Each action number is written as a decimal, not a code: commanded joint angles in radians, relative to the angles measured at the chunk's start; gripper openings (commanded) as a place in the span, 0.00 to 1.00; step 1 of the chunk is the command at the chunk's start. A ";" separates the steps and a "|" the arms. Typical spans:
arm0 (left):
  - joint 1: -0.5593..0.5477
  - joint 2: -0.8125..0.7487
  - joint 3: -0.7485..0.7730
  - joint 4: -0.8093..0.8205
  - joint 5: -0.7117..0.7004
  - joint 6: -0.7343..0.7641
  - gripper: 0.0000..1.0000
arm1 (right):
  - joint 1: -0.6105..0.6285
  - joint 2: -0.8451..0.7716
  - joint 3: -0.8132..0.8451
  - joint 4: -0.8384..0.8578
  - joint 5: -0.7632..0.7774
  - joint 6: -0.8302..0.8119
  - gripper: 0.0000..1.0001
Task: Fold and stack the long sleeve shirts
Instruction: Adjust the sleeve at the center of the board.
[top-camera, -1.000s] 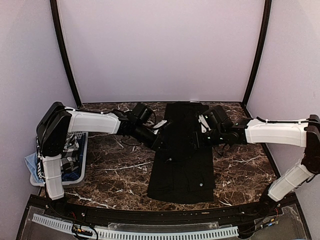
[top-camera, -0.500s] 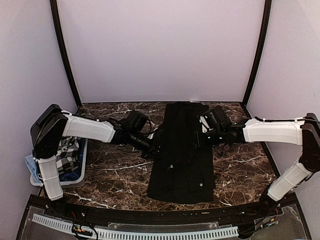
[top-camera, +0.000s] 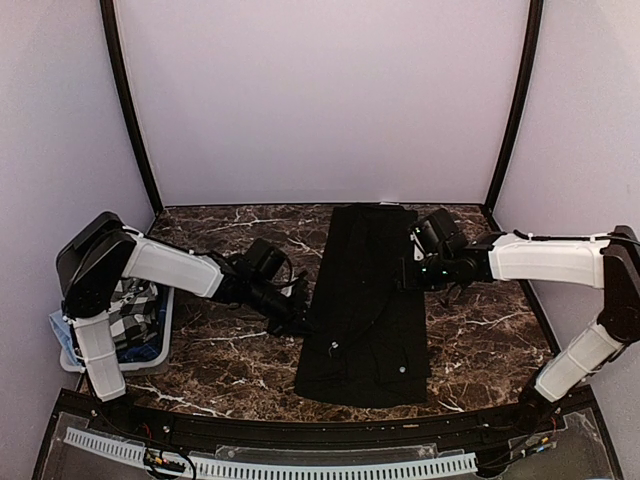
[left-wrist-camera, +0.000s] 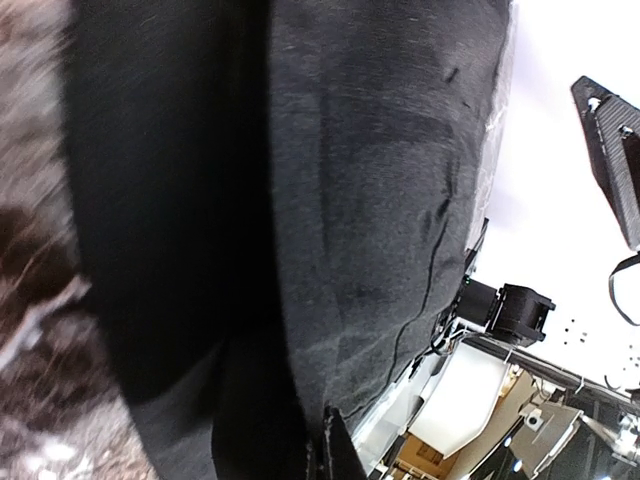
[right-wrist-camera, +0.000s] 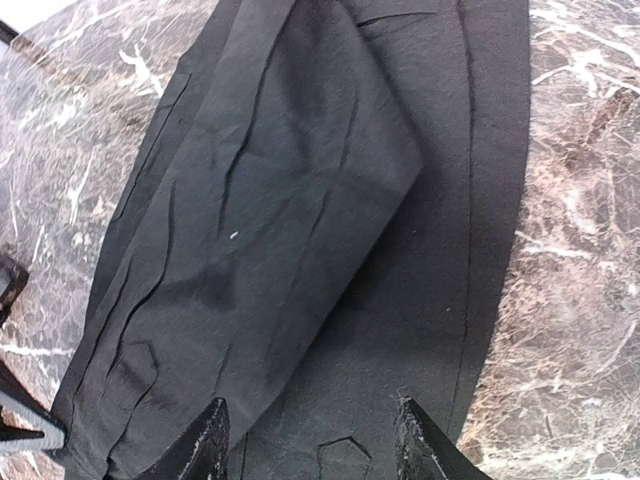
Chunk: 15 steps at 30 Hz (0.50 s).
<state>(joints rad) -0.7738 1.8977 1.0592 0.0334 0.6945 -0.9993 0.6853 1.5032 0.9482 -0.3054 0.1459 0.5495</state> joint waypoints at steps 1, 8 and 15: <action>0.007 -0.086 -0.071 -0.021 -0.028 -0.034 0.00 | -0.013 0.012 0.036 0.011 0.009 0.024 0.53; 0.008 -0.114 -0.129 0.065 0.012 -0.121 0.00 | -0.016 0.059 0.051 0.037 -0.025 0.031 0.53; 0.007 -0.084 -0.047 -0.004 0.002 -0.086 0.08 | -0.049 0.088 0.070 0.070 -0.033 0.046 0.53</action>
<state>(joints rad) -0.7704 1.8320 0.9604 0.0757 0.6994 -1.1126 0.6674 1.5757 0.9840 -0.2901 0.1249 0.5686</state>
